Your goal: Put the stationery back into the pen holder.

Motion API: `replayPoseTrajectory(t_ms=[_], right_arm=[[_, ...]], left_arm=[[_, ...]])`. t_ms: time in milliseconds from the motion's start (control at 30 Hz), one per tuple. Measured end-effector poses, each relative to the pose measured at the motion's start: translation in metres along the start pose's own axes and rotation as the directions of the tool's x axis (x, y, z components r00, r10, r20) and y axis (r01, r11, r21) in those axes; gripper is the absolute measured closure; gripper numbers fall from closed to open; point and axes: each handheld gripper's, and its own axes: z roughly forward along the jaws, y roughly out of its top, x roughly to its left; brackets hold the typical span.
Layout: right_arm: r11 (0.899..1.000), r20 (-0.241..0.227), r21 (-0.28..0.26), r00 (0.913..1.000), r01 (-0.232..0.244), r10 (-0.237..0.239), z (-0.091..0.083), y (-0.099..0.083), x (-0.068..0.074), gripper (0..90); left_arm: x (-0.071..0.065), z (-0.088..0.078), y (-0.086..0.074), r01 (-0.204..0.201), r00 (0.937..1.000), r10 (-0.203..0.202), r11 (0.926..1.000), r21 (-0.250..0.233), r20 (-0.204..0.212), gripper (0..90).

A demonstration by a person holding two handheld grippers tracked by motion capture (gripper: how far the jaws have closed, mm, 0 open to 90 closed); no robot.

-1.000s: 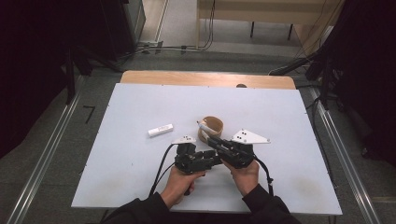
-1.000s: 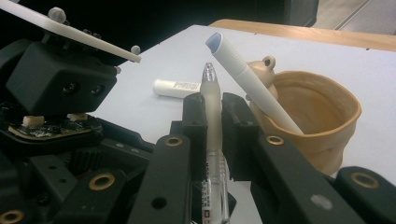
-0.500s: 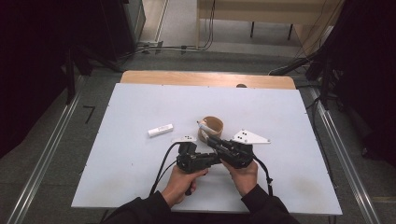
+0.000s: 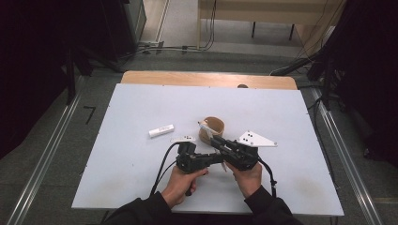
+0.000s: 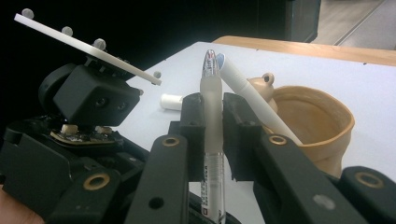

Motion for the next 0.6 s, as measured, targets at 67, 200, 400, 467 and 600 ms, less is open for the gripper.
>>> replayPoseTrajectory(t_ms=[67, 200, 400, 467, 600], right_arm=[[1.0, -0.005, 0.0, 1.0, 0.004, -0.004, -0.002, 0.001, -0.001, 66.5], [1.0, -0.011, 0.004, 0.9999, -0.002, 0.002, -0.007, 0.004, -0.003, 59.2], [0.999, 0.008, 0.042, 1.0, 0.001, -0.001, -0.019, 0.002, -0.013, 48.8], [0.999, 0.018, 0.049, 0.9998, -0.002, 0.001, -0.024, 0.0, -0.018, 47.7], [0.996, 0.058, 0.085, 0.9983, -0.007, 0.002, -0.035, -0.006, -0.031, 47.1]], left_arm=[[0.001, -0.002, 0.001, -0.002, 1.0, 0.001, 1.0, -0.007, -0.006, 79.3], [0.001, -0.009, 0.004, -0.011, 0.999, 0.01, 0.9991, -0.041, -0.044, 79.3], [-0.003, -0.018, 0.008, -0.088, 0.9899, 0.08, 0.994, -0.065, -0.117, 79.4], [-0.006, -0.02, 0.009, -0.109, 0.986, 0.099, 0.9915, -0.071, -0.134, 79.3], [-0.012, -0.022, 0.01, -0.168, 0.973, 0.153, 0.983, -0.074, -0.173, 79.3]])
